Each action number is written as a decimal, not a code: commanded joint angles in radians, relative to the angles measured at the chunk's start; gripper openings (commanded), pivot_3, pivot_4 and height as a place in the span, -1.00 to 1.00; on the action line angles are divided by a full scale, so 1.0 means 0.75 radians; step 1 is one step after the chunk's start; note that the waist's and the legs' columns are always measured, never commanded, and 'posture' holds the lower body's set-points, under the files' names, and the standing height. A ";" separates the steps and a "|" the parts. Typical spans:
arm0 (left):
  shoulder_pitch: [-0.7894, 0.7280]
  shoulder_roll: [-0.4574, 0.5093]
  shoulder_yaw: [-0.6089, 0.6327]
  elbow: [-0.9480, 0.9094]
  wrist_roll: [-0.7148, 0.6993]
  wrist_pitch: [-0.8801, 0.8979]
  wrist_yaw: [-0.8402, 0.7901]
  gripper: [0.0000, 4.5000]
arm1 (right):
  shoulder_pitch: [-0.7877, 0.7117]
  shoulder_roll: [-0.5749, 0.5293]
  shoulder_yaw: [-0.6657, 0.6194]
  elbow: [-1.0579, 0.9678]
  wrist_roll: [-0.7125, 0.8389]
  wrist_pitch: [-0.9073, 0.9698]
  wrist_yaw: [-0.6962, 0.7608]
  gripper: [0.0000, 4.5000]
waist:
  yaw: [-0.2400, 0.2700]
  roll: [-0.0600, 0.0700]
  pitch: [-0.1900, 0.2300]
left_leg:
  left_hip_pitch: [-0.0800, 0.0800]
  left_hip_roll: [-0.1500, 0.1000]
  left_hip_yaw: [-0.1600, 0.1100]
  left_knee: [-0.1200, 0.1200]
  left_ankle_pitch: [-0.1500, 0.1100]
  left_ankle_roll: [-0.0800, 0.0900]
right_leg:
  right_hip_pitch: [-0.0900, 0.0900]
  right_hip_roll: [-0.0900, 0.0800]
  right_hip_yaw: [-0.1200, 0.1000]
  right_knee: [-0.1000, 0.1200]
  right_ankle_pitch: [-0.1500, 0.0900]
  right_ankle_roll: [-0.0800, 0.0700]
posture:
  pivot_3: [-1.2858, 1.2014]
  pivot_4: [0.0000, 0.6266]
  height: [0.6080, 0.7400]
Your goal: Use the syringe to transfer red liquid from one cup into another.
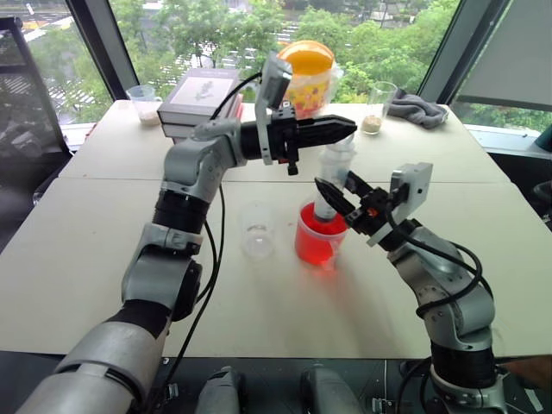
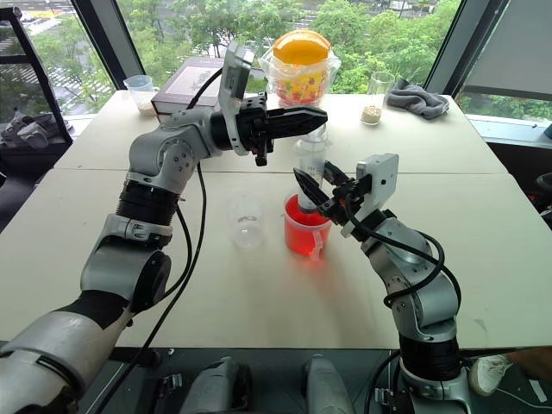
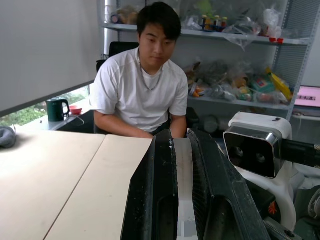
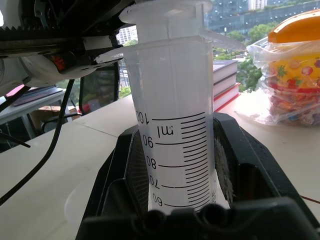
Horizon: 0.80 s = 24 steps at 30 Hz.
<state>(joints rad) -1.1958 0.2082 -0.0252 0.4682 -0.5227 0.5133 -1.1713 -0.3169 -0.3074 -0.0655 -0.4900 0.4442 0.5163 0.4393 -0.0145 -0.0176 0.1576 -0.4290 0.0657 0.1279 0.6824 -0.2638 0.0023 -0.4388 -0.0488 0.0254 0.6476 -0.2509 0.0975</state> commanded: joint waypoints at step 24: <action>-0.117 0.011 0.092 -0.035 -0.033 -0.093 0.038 -0.99 | 0.030 -0.028 0.063 -0.055 0.040 0.039 0.012 -0.37 | 0.000 0.000 0.000 | 0.000 0.000 0.000 0.000 0.000 0.000 | 0.000 0.000 0.000 0.000 0.000 0.000 | 0.03 -0.52 1.00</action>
<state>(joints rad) -1.2233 0.2051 -0.0187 0.4987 -0.5226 0.4841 -1.1690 -0.3057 -0.3233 -0.0617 -0.4902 0.4561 0.5268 0.4308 -0.0147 -0.0176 0.1576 -0.4290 0.0657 0.1279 0.6823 -0.2638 0.0024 -0.4388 -0.0488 0.0254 0.6475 -0.2510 0.0972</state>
